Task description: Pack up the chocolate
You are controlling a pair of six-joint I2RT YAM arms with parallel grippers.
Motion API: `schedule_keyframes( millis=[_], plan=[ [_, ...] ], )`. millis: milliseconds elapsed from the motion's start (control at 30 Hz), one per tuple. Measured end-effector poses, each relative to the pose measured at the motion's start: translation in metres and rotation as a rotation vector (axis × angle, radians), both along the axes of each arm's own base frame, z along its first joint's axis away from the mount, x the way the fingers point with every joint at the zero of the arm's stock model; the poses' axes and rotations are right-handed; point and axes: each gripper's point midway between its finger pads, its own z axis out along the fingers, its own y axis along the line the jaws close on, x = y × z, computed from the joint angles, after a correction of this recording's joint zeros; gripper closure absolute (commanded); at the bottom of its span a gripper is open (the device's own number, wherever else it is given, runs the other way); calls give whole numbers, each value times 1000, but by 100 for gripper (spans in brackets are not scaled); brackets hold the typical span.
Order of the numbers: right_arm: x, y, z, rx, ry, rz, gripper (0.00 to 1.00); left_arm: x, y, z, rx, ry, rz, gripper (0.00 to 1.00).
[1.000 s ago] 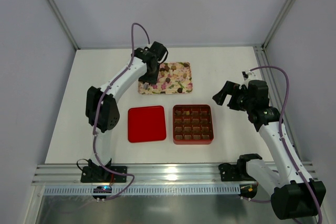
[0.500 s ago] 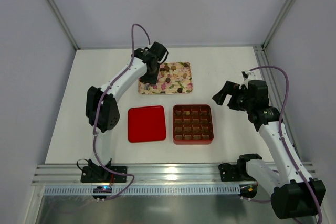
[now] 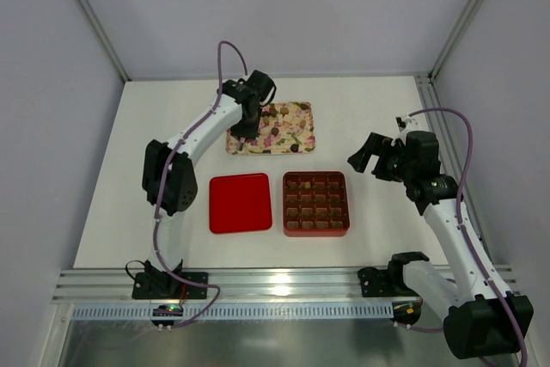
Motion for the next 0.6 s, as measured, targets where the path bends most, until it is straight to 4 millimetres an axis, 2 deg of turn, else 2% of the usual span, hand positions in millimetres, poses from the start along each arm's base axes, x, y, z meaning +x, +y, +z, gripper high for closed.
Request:
schedule_keyframes(
  millis=[400,600],
  plan=[
    [0,0,0,0,0,0,0,-3,-1,8,-16,0,-5,85],
    [0,0,0,0,0,0,0,-12,-1,46,-67,-63,-15,86]
  ],
)
